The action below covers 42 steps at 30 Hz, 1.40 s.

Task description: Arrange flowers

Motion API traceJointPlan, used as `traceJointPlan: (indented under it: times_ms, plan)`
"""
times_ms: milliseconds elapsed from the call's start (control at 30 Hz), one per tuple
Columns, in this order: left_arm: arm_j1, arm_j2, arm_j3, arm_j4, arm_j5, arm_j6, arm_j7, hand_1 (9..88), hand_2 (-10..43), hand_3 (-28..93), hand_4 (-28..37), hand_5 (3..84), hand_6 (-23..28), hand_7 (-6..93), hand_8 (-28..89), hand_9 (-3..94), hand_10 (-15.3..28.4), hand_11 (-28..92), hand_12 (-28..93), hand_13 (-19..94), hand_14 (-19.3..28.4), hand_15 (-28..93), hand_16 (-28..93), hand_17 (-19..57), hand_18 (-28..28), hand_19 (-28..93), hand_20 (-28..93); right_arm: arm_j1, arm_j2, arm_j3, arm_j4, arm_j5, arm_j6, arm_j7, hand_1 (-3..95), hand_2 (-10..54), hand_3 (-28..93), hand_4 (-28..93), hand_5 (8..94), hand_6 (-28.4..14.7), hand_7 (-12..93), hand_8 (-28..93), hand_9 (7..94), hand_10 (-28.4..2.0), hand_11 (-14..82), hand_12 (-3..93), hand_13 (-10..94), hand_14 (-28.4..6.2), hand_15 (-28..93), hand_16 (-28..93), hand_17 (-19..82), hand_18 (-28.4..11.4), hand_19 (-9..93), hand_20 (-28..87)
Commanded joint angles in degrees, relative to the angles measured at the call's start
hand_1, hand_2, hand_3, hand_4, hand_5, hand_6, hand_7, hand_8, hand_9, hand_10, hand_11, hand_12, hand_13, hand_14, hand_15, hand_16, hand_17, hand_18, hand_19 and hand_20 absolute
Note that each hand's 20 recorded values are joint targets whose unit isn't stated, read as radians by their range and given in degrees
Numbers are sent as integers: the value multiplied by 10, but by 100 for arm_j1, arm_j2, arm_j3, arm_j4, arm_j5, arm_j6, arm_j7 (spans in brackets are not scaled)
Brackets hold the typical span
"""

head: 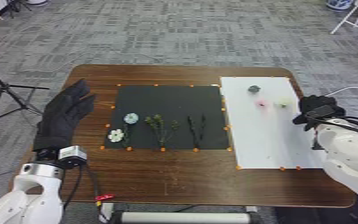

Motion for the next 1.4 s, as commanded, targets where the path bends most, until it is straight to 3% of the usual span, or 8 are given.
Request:
traceJointPlan:
  times_ms: [33,400,567,633,767,967,1233,1400]
  plan:
    - [47,-14,-28,-39,19,26,11,251,-8,673,-249,326,31,157,-72,249,120,196,196,206,144,269,61,-95,199,378,126,179,-53,-131,199,-148,-51,148,344,-95,746,-283,507,-23,310,-125,568,-116,262,224,615,-91,876,267,344,-198,932,559]
    - [96,-28,-95,-107,32,34,66,251,-8,673,-249,327,32,156,-71,249,120,196,196,206,144,269,62,-95,199,379,127,261,-202,-348,372,-131,-106,-65,347,-95,781,-283,561,5,347,-144,617,-97,339,249,628,-85,871,268,348,-194,932,561]
    - [481,-162,-227,-162,-106,75,6,251,-7,671,-251,326,32,157,-71,249,120,197,195,206,143,267,61,-95,199,379,126,377,-339,-539,480,-137,232,-229,364,-95,786,-283,577,17,358,-149,635,-96,351,253,644,-80,868,269,359,-192,932,568]
    - [550,-221,-238,-147,-196,111,-3,251,-7,672,-250,326,31,157,-71,249,120,196,195,206,143,267,62,-95,199,379,127,383,-359,-594,526,-267,491,-265,386,-95,761,-283,582,16,376,-41,650,-95,362,266,654,-76,865,273,365,-192,932,576]
    - [519,-261,-172,-84,-255,181,32,251,-7,673,-250,328,32,158,-72,249,120,197,196,207,143,270,63,-94,199,378,126,226,-296,-477,370,-400,977,-290,487,-76,767,-282,674,26,443,42,802,-67,244,458,700,-64,852,292,407,-190,932,603]
    - [555,-268,-155,-49,-275,232,-5,251,-7,673,-251,328,33,157,-72,249,119,198,195,206,143,271,62,-94,199,378,127,484,-373,-543,-282,-572,1483,-373,460,-94,833,-214,722,19,448,38,840,-65,232,487,715,-61,850,299,425,-188,932,619]
    - [760,-272,-328,-119,-171,245,-80,251,-8,674,-251,327,32,158,-72,248,120,199,195,206,142,273,62,-95,199,378,127,1651,-1480,-1470,-352,-392,1927,-1059,450,-95,835,-173,742,7,448,43,848,-69,255,499,720,-61,849,305,431,-188,932,626]
    - [982,-283,-468,-125,-248,336,-70,251,-8,674,-251,326,33,158,-72,248,119,198,195,205,142,271,62,-95,199,378,127,2271,-2266,-2074,-202,-249,1916,-1193,455,-95,833,-182,744,7,447,35,847,-69,258,495,721,-61,849,306,429,-189,932,629]
